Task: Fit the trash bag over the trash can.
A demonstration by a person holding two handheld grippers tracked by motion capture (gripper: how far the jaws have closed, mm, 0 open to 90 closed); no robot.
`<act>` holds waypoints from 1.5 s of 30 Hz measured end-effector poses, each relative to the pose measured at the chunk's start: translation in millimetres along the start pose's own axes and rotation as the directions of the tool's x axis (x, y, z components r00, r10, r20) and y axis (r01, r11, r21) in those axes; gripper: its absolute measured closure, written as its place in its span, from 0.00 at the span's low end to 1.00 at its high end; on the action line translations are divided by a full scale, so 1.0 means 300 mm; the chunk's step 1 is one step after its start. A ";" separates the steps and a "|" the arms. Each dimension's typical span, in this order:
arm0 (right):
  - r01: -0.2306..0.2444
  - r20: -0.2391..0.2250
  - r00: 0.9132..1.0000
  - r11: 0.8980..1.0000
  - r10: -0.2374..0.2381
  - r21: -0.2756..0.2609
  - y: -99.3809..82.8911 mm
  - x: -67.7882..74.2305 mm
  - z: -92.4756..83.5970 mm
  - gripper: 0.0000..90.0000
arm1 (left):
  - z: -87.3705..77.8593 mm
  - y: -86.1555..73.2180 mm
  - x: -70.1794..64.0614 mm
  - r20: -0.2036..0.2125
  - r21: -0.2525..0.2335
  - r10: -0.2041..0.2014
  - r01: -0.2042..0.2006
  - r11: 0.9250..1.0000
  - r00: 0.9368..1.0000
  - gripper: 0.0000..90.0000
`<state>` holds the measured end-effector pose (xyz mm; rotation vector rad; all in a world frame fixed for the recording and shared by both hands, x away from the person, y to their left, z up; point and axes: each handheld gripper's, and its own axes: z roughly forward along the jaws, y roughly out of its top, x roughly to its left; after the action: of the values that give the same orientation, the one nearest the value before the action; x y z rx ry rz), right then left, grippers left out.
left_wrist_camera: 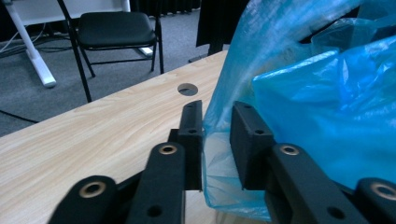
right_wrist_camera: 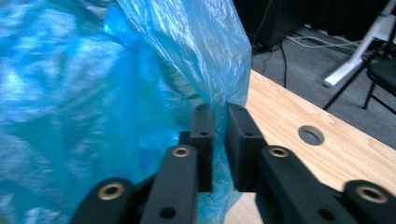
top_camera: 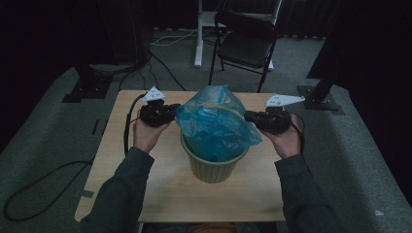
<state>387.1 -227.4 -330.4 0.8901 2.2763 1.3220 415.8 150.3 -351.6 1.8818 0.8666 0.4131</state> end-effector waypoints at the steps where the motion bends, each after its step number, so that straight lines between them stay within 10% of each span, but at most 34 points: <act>1: -0.012 0.008 1.000 1.000 0.012 0.005 0.001 -0.011 0.004 0.96 | 0.005 0.002 0.002 -0.002 0.002 -0.002 0.002 1.000 1.000 0.89; 16: -0.167 0.043 0.986 0.975 0.162 0.146 -0.110 -0.125 0.102 1.00 | 0.105 -0.074 0.089 0.002 0.127 -0.131 0.129 0.983 0.991 0.99; 30: -0.204 0.016 0.978 0.932 0.208 0.300 -0.196 -0.129 0.190 1.00 | 0.152 -0.079 0.064 0.073 0.139 -0.138 0.126 0.982 0.988 0.97; 37: -0.168 -0.008 0.984 0.950 0.176 0.264 -0.187 -0.105 0.169 1.00 | 0.170 -0.115 0.078 0.044 0.178 -0.151 0.141 0.974 0.988 0.99; 41: -0.142 -0.021 0.989 0.967 0.150 0.212 -0.164 -0.089 0.149 0.99 | 0.169 -0.142 0.106 0.050 0.177 -0.215 0.203 0.963 0.975 0.99; 45: -0.160 -0.008 0.986 0.957 0.167 0.242 -0.175 -0.097 0.162 1.00 | 0.171 -0.143 0.095 0.083 0.177 -0.213 0.196 0.964 0.973 0.97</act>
<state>419.1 -235.2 -400.3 1.1700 2.4673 1.1436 450.2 149.0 -415.4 1.9236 1.0422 0.1182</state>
